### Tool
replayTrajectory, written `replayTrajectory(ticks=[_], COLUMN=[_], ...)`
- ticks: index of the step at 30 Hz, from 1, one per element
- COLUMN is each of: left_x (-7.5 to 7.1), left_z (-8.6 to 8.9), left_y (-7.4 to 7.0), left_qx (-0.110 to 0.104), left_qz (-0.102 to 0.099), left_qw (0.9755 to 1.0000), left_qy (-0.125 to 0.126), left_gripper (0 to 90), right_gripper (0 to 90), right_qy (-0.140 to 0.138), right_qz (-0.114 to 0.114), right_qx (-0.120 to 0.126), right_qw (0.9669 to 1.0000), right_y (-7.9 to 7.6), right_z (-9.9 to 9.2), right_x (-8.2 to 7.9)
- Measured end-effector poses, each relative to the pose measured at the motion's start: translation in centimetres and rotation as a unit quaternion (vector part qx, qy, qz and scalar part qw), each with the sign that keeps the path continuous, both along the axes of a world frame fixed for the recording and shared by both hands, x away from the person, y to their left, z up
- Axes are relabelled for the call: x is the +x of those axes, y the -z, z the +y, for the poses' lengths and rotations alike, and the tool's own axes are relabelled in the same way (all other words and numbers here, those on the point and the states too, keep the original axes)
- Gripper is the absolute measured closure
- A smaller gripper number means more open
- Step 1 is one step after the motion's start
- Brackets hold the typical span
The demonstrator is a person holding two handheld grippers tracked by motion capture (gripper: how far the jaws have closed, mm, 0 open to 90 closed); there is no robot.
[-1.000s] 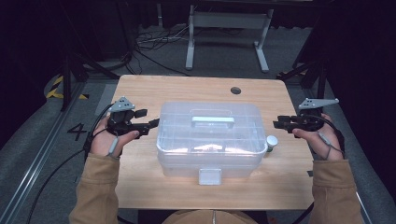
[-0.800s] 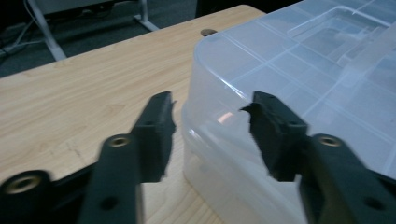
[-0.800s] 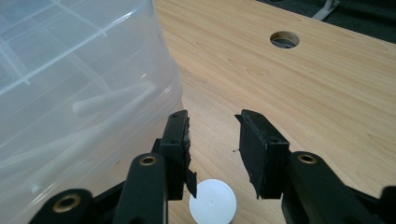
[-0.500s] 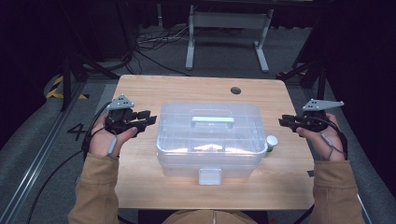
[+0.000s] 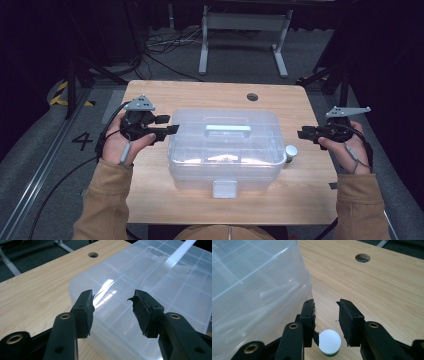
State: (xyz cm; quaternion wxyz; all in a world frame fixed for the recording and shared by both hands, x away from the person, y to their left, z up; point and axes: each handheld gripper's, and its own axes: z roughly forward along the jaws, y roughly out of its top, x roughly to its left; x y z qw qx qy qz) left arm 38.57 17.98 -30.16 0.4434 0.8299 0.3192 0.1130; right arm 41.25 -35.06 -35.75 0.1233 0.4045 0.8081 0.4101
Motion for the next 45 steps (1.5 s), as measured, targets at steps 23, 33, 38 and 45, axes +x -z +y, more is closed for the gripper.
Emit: replayTrajectory(ticks=[23,33,38,45], left_x=[1.8,2.6,2.8,3.1], left_z=[-7.0,-9.1,-9.8,-10.2], left_y=[-0.9,-0.3,0.1,0.6], left_qx=[0.038,0.075,0.077,0.062], left_qz=[0.020,0.023,0.018,0.034], left_qw=[0.9942,0.9906,0.9884,0.9868], left_qy=[0.099,0.112,0.130,0.146], left_gripper=[44.0,44.1,45.3,58.8], right_gripper=[57.1,49.7,50.1,49.2], right_qy=[-0.004,-0.033,-0.034,-0.028], right_qz=[-0.007,-0.004,0.016,0.016], right_qx=[-0.002,0.007,0.009,0.011], right_qw=[1.0000,0.9994,0.9993,0.9994], right_y=[0.3,0.4,1.1,1.4], right_z=[-0.1,0.8,0.8,0.7], right_x=[-0.7,-0.7,-0.4,-0.4])
